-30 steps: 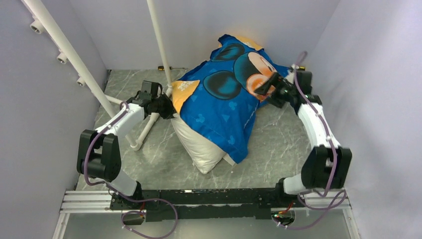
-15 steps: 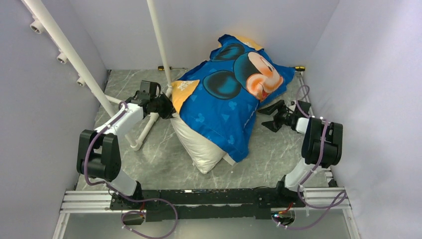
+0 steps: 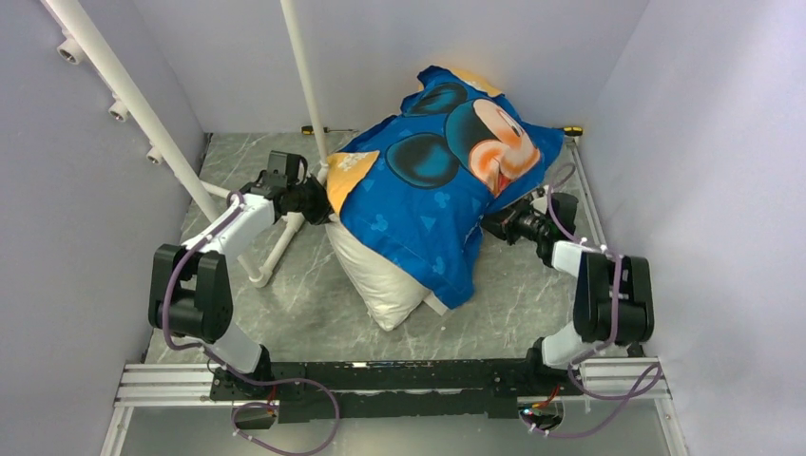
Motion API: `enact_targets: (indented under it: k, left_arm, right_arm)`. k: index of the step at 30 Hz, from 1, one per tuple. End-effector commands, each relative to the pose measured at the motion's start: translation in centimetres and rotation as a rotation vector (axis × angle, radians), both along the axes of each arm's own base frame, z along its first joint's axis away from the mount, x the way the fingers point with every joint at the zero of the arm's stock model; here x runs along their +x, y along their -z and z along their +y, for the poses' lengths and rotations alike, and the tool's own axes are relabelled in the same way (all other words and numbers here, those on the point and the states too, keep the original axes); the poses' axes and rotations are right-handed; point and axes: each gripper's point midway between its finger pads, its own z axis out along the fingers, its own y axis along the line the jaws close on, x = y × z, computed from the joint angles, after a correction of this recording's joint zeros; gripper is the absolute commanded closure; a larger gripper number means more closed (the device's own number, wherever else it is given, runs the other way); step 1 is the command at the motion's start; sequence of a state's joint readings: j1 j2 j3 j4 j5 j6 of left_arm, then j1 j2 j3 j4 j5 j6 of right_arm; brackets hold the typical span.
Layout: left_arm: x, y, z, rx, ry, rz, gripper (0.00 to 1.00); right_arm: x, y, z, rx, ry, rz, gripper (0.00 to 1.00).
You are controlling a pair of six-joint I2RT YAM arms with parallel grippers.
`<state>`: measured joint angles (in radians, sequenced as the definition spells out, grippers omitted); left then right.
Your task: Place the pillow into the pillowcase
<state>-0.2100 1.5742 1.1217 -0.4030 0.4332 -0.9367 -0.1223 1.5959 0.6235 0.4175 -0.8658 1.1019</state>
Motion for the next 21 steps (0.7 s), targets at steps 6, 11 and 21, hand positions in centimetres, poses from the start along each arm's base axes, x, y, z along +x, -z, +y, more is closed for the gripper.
enact_targets:
  k: [6,11,21]
  left_arm:
    - [3.2,-4.6,0.3,0.068,0.059,-0.158,1.00]
    - [3.2,-4.5,0.3,0.049,0.064,-0.167,1.00]
    - [3.0,-4.1,-0.1,0.028,0.076,-0.153,0.98]
  right_arm:
    - [-4.9,-4.0,-0.3,-0.295,-0.063,-0.070,0.57]
    - [-6.5,-0.4,-0.4,-0.274,-0.081,0.012,0.25]
    - [-7.6,2.4,3.5,-0.114,-0.202,0.013,0.25]
